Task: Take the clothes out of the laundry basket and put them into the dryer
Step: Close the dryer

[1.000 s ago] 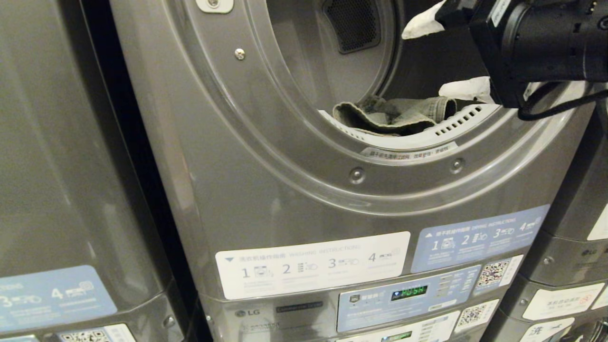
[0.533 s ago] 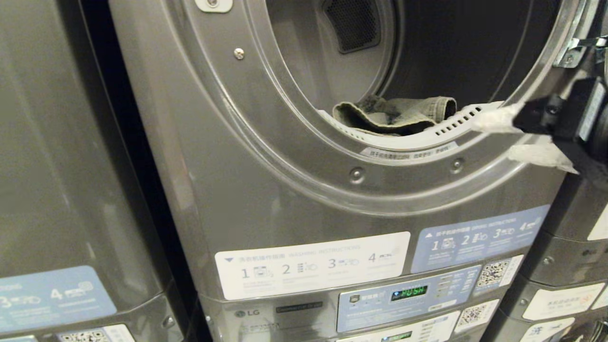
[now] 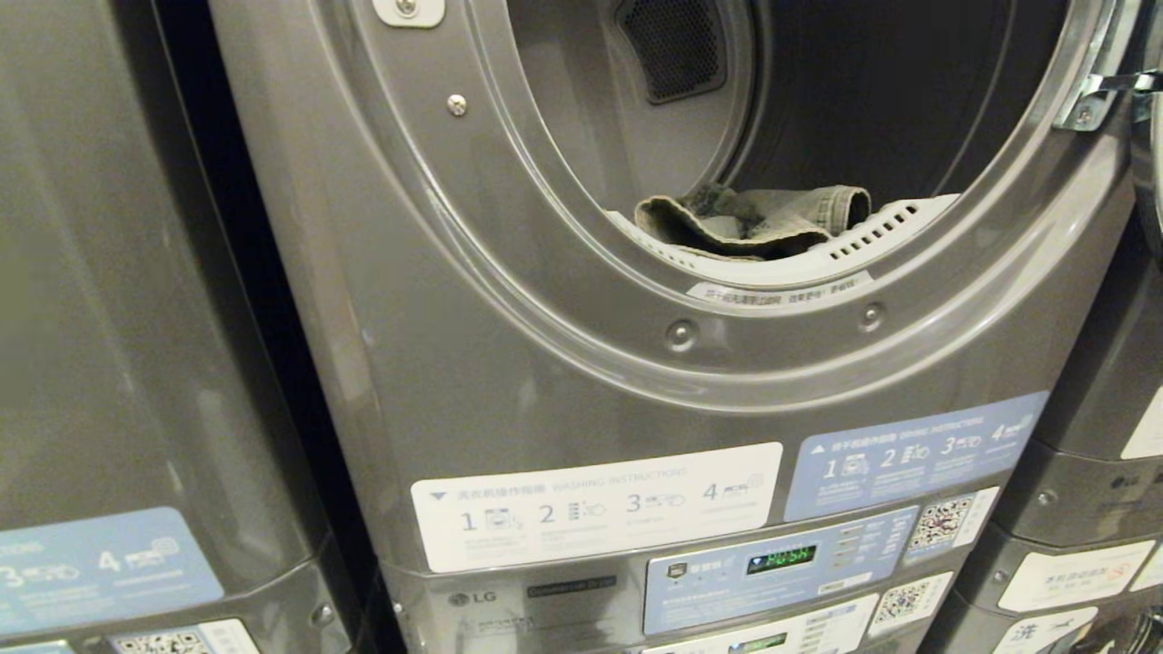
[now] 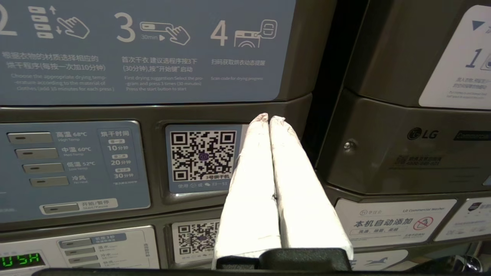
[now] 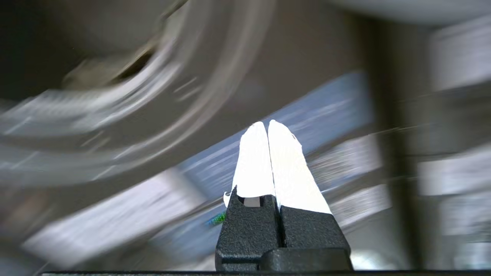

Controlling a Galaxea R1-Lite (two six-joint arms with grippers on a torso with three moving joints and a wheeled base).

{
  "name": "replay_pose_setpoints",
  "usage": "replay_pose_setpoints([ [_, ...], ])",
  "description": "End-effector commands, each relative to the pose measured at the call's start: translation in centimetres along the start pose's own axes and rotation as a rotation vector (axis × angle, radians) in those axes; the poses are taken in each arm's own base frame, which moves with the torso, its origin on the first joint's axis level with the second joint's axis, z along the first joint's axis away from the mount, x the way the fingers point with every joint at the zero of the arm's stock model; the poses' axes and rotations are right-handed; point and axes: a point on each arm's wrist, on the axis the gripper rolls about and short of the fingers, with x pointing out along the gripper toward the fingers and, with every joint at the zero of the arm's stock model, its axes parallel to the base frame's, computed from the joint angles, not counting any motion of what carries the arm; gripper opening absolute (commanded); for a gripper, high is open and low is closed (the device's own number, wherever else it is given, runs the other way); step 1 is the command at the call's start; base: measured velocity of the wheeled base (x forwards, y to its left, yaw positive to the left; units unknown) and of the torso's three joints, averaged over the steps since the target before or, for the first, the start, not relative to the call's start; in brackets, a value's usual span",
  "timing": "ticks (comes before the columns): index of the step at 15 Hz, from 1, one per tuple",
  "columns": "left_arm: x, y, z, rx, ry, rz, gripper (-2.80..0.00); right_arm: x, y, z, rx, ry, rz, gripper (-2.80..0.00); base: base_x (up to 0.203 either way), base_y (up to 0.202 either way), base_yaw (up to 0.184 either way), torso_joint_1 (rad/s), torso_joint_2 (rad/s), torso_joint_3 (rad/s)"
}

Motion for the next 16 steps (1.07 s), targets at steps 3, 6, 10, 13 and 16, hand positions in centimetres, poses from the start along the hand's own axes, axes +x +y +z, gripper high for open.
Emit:
replay_pose_setpoints([
  [3, 0.1, 0.0, -0.4, 0.000, 0.013, 0.002, -2.80, -3.3, -2.9, -6.0, -0.166, -0.148, -0.299, -2.80, 0.000, 0.000, 0.000, 0.000, 0.00, 0.000],
  [6, 0.1, 0.0, -0.4, 0.000, 0.014, 0.002, -2.80, -0.7, -6.6, -14.2, -0.367, 0.118, -0.157, -2.80, 0.000, 0.000, 0.000, 0.000, 0.00, 0.000],
  [10, 0.1, 0.0, -0.4, 0.000, 0.014, 0.002, -2.80, -1.5, -7.6, -16.7, -0.506, -0.103, 0.077, -2.80, 0.000, 0.000, 0.000, 0.000, 0.00, 0.000],
  [13, 0.1, 0.0, -0.4, 0.000, 0.014, 0.002, -2.80, -1.6, -7.1, -16.0, -0.549, -0.175, 0.122, -2.80, 0.000, 0.000, 0.000, 0.000, 0.00, 0.000],
  [16, 0.1, 0.0, -0.4, 0.000, 0.014, 0.002, -2.80, -1.6, -7.1, -16.0, -0.533, -0.174, 0.120, -2.80, 0.000, 0.000, 0.000, 0.000, 0.00, 0.000],
])
